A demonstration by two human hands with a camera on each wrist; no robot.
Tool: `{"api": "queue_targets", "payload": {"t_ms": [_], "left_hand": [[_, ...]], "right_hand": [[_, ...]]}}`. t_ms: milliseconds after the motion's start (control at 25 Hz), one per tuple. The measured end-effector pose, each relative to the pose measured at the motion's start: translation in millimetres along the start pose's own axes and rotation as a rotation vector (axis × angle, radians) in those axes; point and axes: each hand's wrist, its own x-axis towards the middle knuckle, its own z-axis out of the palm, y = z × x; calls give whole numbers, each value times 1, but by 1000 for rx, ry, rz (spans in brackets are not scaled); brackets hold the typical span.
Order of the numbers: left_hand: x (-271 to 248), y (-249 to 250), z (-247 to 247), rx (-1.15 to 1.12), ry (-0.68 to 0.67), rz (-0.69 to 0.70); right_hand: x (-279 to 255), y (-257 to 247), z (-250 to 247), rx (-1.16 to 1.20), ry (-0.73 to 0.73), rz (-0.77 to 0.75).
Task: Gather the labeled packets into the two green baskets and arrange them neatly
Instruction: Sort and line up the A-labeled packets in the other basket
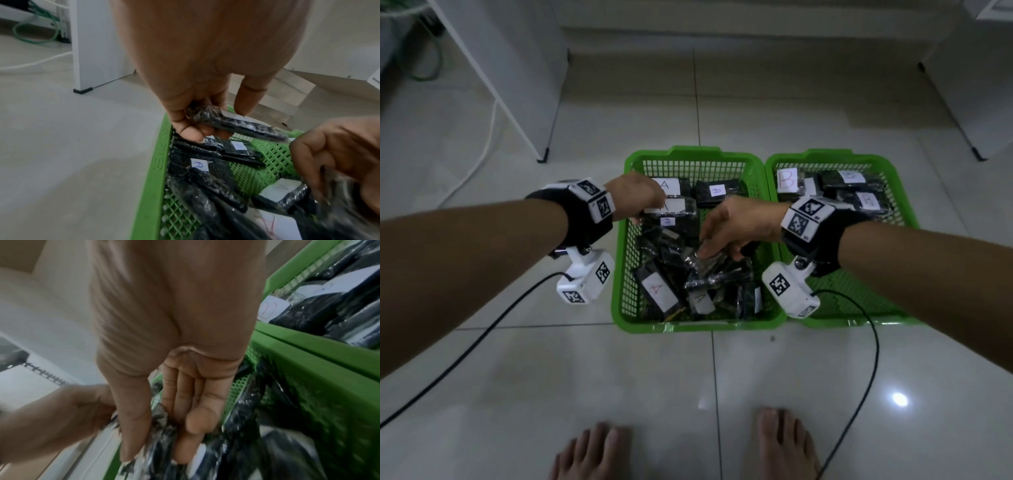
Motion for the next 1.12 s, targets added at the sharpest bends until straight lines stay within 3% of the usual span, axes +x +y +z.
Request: {"api": "queue_targets", "payload": {"t_ms": [120, 200, 280, 360, 400, 480, 600, 720, 880, 1000, 1120], "left_hand": [[-13, 5, 3, 304, -72, 76], [-20, 6, 6, 403, -78, 95], [-24, 5, 7, 492, -90, 122], [-30, 2, 5, 510, -133, 124], [-33, 1, 4, 513, -156, 121], [-35, -2, 4, 542, -162, 130], [-37, -8, -1, 619, 13, 142], [-37, -16, -20, 655, 188, 109], [-36, -35, -38, 474, 258, -14], [-35, -41, -41, 276, 278, -69], [-34, -34, -38, 246, 238, -70]], "right_hand": [[-8, -1, 23, -13, -94, 14], [-7, -3, 32, -77, -15, 23], [-2, -2, 30, -444, 202, -28], [-2, -3, 33, -793, 299, -32], [-4, -4, 37, -837, 310, -60], [-5, -6, 49, -782, 323, -224], [2, -15, 79, -668, 202, -325], [16, -28, 112, -752, 120, -251], [25, -41, 143, -944, 211, -145], [28, -37, 137, -733, 323, -48], [20, -26, 120, -384, 323, -21]]}}
